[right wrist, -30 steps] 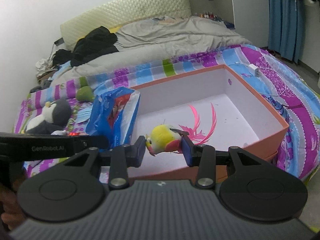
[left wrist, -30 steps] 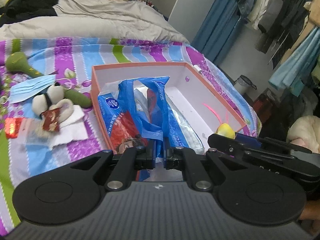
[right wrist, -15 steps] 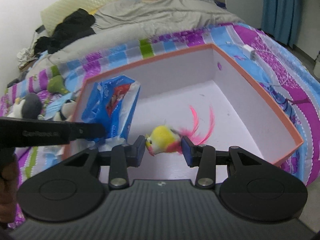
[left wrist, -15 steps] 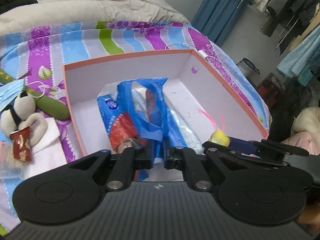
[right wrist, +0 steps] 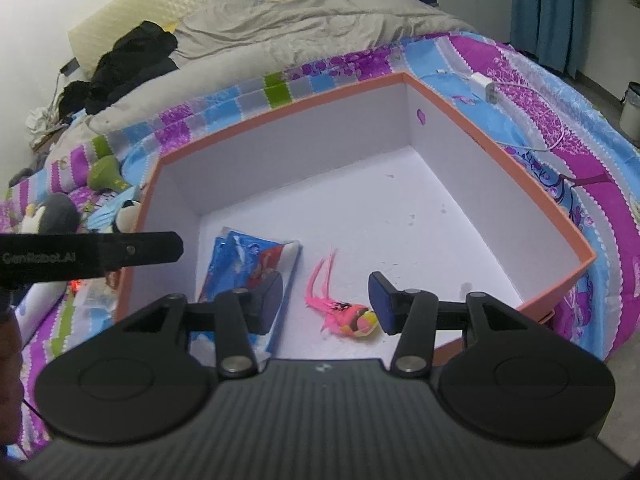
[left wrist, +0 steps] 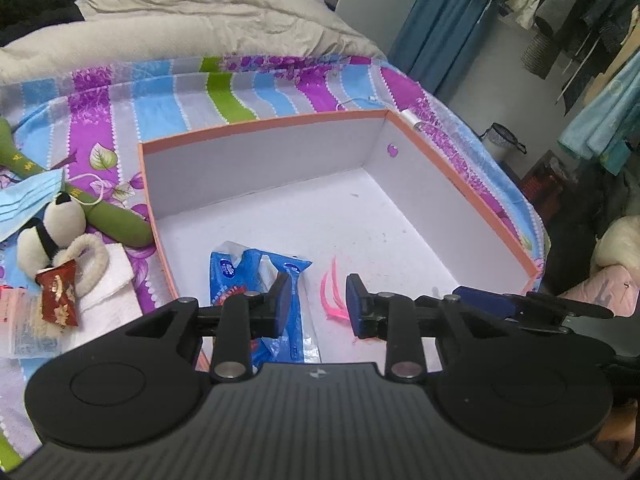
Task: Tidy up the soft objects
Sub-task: 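Lower both items into the box and open both grippers, then lift both grippers out of the box and back toward the pile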
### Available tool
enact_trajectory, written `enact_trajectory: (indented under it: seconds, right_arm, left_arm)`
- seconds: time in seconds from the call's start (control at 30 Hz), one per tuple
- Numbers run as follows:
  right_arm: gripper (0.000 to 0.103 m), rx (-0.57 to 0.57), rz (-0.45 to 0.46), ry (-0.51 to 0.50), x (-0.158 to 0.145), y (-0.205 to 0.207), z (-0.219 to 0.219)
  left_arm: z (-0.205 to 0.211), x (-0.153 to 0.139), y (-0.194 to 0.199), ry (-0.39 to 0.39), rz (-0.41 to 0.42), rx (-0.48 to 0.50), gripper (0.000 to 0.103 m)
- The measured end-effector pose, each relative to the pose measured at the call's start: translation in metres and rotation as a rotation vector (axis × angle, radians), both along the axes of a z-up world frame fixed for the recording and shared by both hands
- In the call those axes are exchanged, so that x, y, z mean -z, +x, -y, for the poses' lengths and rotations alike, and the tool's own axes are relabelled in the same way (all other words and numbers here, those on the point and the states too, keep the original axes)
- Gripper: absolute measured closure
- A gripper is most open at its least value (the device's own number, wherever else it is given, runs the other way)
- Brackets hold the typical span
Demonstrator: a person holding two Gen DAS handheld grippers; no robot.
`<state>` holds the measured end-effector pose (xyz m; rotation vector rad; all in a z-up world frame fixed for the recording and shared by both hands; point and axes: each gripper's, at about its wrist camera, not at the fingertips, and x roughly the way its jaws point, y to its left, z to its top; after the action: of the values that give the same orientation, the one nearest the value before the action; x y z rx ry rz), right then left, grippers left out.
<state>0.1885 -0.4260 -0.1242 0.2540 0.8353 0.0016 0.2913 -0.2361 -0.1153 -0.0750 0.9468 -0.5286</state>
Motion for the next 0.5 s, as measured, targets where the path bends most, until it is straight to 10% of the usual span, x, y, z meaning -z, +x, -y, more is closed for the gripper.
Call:
enact_trajectory:
  seconds: [0.5]
  right_arm:
    - [0.052,-0.039,0.118,0.008,-0.049,-0.066,-0.028]
  left_arm:
    - [-0.036,-0.053,-0.082,-0.034,0.102,-0.029,0.069]
